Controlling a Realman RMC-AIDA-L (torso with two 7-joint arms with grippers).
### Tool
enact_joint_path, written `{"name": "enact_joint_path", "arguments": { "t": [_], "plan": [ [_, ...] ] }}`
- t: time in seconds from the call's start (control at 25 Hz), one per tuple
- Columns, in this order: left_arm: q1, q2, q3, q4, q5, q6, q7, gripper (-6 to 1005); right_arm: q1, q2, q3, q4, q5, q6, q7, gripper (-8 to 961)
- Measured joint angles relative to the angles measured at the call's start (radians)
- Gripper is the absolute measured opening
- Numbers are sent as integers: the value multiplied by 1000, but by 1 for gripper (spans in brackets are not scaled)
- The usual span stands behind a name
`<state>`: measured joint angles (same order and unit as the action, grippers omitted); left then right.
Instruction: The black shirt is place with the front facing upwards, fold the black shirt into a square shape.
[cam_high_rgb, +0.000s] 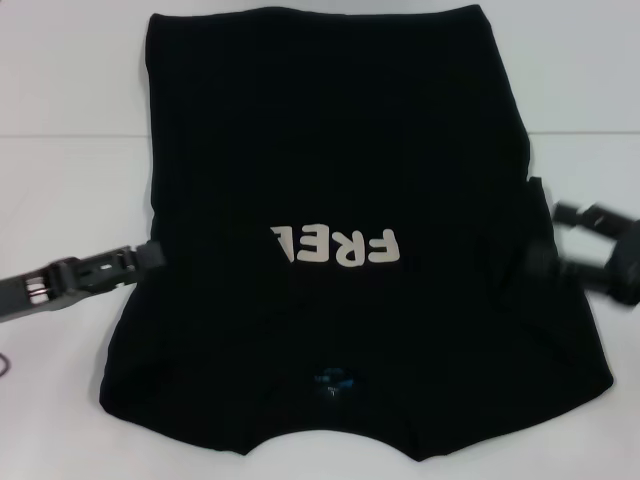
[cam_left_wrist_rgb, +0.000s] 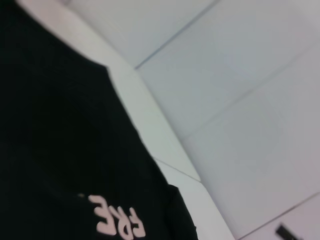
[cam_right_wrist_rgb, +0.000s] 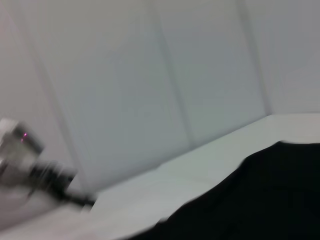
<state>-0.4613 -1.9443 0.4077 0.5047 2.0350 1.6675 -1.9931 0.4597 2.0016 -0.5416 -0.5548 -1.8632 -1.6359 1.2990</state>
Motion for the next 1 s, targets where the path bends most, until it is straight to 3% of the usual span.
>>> {"name": "enact_joint_path", "arguments": {
  "t": [0.2,0.32,0.64,1.0],
  "plan": [
    [-3,35,-5,68,159,-2,-196,933,-8,69,-13,12,-95,2,-243,919],
    [-9,38,-4,128,267,-16,-266,931,-6,89,-15,31,-127,26,-303,917],
    [-75,41,22,156,477,-39,-325,926,12,87,-17,75,-193,85,-365,914],
    [-108,15,108,161,503,-78,-303,920,21,89,-17,77,-195,99,-357,914]
  ]
}}
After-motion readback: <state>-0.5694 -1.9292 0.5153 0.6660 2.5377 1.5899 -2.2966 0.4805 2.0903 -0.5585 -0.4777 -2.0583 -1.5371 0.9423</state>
